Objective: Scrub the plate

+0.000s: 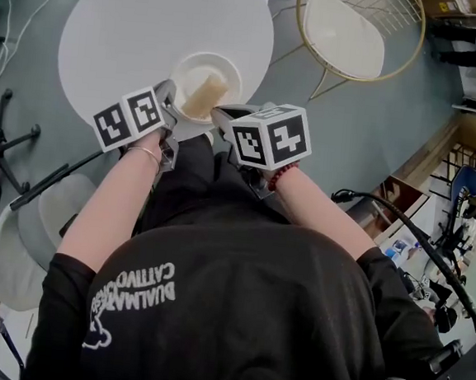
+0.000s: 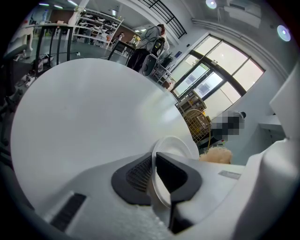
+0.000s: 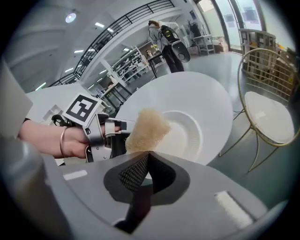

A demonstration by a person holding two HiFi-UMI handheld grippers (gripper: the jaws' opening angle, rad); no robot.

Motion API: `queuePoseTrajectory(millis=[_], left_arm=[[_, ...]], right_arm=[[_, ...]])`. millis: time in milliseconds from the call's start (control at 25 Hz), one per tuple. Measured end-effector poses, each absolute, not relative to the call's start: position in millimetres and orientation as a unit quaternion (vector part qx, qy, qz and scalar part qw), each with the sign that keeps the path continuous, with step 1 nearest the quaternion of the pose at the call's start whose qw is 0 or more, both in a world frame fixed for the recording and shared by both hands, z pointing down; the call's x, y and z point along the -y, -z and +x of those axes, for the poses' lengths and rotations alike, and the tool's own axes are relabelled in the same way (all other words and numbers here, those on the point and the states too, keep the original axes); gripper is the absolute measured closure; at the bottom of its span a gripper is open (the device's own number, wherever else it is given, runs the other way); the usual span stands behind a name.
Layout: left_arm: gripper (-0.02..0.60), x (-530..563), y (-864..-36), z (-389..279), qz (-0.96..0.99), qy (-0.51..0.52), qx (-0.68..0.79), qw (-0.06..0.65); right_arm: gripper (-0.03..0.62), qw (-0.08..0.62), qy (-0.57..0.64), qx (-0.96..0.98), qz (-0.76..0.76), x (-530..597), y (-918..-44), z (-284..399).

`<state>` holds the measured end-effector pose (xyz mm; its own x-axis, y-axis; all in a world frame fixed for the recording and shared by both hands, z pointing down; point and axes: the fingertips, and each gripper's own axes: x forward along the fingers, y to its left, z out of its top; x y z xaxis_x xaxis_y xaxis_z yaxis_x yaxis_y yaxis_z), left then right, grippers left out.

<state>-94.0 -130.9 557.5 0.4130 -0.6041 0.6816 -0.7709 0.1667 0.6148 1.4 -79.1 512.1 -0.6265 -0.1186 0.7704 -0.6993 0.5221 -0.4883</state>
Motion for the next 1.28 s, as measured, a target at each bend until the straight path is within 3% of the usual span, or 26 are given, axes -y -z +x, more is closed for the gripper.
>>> queuePoseTrajectory(millis=[280, 480, 1280], left_arm=[[0.551, 130.2, -558.9, -95.4, 0.635, -0.066, 0.536, 0.552], [0.551, 131.0, -558.2, -94.2, 0.637, -0.063, 0.533, 0.553], [0.551, 130.6, -559.8, -93.6, 0.641, -0.072, 0.539, 0.542]], right_arm=[[0.586, 0.404, -0.400, 0.797, 0.206, 60.1, -540.4, -39.9], [0.586, 0.407, -0.412, 0.787, 0.213, 61.2, -547.2, -37.3], [0.586, 0.441, -0.436, 0.724, 0.301, 54.9, -556.9, 53.9]])
